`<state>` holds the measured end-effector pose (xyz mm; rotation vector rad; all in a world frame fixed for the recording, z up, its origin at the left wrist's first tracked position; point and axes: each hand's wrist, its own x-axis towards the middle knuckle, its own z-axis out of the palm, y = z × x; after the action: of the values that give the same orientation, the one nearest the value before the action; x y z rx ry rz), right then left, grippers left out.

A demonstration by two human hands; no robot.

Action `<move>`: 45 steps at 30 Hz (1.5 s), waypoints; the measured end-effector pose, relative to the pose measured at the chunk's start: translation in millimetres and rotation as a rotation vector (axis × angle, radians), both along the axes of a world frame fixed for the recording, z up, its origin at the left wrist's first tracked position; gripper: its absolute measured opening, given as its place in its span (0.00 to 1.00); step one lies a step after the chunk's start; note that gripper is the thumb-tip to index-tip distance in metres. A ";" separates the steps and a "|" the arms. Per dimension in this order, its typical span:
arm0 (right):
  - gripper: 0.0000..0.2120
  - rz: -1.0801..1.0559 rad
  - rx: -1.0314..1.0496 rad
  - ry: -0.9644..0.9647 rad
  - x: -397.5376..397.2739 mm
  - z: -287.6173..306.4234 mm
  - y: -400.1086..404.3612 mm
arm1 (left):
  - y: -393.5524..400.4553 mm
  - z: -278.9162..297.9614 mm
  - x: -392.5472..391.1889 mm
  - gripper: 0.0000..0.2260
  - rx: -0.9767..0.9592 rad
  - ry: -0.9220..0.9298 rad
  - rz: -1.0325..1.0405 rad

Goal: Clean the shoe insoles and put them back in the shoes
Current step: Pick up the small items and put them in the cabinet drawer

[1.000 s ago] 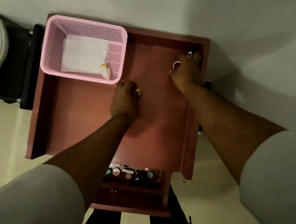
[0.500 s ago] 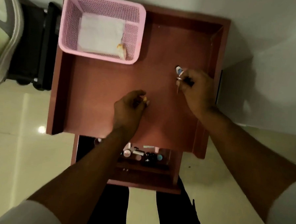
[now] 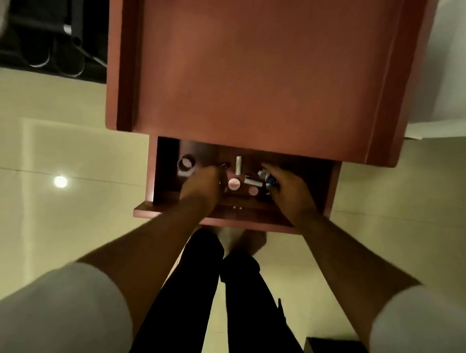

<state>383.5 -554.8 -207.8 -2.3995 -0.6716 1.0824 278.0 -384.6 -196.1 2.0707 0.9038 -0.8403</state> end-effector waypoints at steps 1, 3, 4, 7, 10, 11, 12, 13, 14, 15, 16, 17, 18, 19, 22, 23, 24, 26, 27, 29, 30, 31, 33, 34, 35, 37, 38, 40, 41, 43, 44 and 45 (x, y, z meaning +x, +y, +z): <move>0.22 0.012 -0.023 -0.004 1.8 -8.7 6.4 | 3.5 -10.5 3.4 0.07 0.023 -0.022 -0.001; 0.19 0.044 -0.053 -0.030 3.6 -26.5 19.6 | 7.6 -33.9 9.3 0.09 0.083 -0.065 -0.001; 0.19 0.058 -0.070 -0.038 3.9 -35.0 25.8 | 9.0 -44.9 13.1 0.09 0.126 -0.074 -0.001; 0.24 0.095 -0.061 0.004 3.0 -54.6 37.9 | 11.4 -65.3 24.9 0.09 0.245 -0.077 -0.024; 0.29 0.136 -0.062 0.005 2.8 -68.2 40.8 | 17.1 -85.4 25.9 0.10 0.278 -0.073 -0.010; 0.29 0.140 -0.065 -0.013 2.8 -69.7 40.7 | 19.3 -89.6 23.5 0.10 0.273 -0.085 -0.017; 0.28 0.146 -0.072 -0.041 2.5 -69.4 39.3 | 21.5 -93.9 19.9 0.10 0.247 -0.095 -0.021; 0.27 0.149 -0.075 -0.083 1.9 -67.3 37.0 | 24.3 -94.0 15.7 0.10 0.226 -0.101 -0.020; 0.25 0.141 -0.068 -0.130 1.2 -62.9 33.4 | 26.3 -91.5 11.2 0.11 0.223 -0.114 -0.012; 0.23 0.109 -0.049 -0.162 -0.6 -56.8 28.7 | 26.5 -82.5 6.5 0.11 0.222 -0.130 0.000; 0.20 0.059 -0.028 -0.170 -3.9 -48.0 23.2 | 24.2 -70.9 0.9 0.11 0.220 -0.173 0.007; 0.17 0.016 0.001 -0.163 -6.9 -37.1 16.2 | 20.6 -53.4 -5.9 0.11 0.207 -0.235 0.011; 0.12 0.001 0.031 -0.145 -10.2 -25.8 7.9 | 16.6 -36.0 -15.4 0.10 0.179 -0.309 0.008; 0.09 0.012 0.055 -0.106 -13.6 -12.6 -2.9 | 10.9 -15.1 -26.6 0.09 0.135 -0.379 -0.013; 0.13 0.157 0.027 0.152 -22.4 20.0 -40.8 | -4.5 24.2 -68.2 0.12 0.073 -0.466 -0.297; 0.18 0.223 -0.006 0.186 -24.4 25.3 -51.5 | -7.8 25.9 -80.8 0.15 0.098 -0.447 -0.405; 0.21 0.284 -0.028 0.162 -26.8 28.6 -59.0 | -10.5 24.6 -90.8 0.17 0.135 -0.442 -0.489; 0.19 0.367 -0.004 -0.017 -29.8 29.6 -64.8 | -13.0 20.5 -97.6 0.15 0.224 -0.491 -0.562; 0.16 0.421 0.033 -0.149 -31.2 29.9 -64.1 | -12.8 18.9 -96.5 0.12 0.271 -0.539 -0.561; 0.13 0.490 0.069 -0.409 -34.6 31.6 -59.1 | -11.5 18.4 -89.7 0.09 0.361 -0.611 -0.552; 0.13 0.477 0.056 -0.515 -35.1 34.1 -57.5 | -10.8 18.3 -84.0 0.09 0.397 -0.637 -0.551; 0.12 0.439 0.036 -0.600 -35.8 35.4 -53.3 | -8.0 18.7 -79.9 0.10 0.423 -0.648 -0.536; 0.13 0.334 -0.026 -0.754 -36.8 35.7 -44.3 | -2.0 18.8 -67.2 0.16 0.472 -0.677 -0.481; 0.15 0.287 -0.061 -0.837 -33.7 35.7 -38.5 | 0.6 18.5 -56.6 0.20 0.516 -0.699 -0.459; 0.18 0.249 -0.088 -0.913 -29.2 33.9 -30.1 | 4.1 18.1 -45.5 0.24 0.574 -0.708 -0.443; 0.25 0.183 -0.110 -1.058 -10.8 30.9 -6.5 | 14.6 20.8 -18.6 0.30 0.690 -0.687 -0.411; 0.28 0.157 -0.126 -1.115 0.8 31.4 5.8 | 20.1 21.9 -6.1 0.32 0.724 -0.658 -0.394; 0.35 0.158 -0.163 -1.134 25.0 34.2 26.9 | 33.7 22.1 18.1 0.36 0.727 -0.560 -0.375; 0.37 0.188 -0.167 -1.084 33.4 33.2 31.6 | 39.6 20.3 27.4 0.38 0.694 -0.506 -0.384; 0.38 0.284 -0.116 -0.932 41.6 26.8 30.7 | 45.9 14.5 39.5 0.40 0.635 -0.447 -0.447; 0.36 0.325 -0.091 -0.877 41.7 22.8 28.2 | 46.6 12.8 41.2 0.40 0.627 -0.436 -0.476; 0.35 0.350 -0.092 -0.844 40.4 20.2 26.7 | 46.1 12.8 41.9 0.40 0.628 -0.414 -0.496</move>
<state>423.8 -528.2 -187.6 -2.8556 -1.3655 0.1392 319.9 -338.5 -183.2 2.9476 0.4517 -0.3373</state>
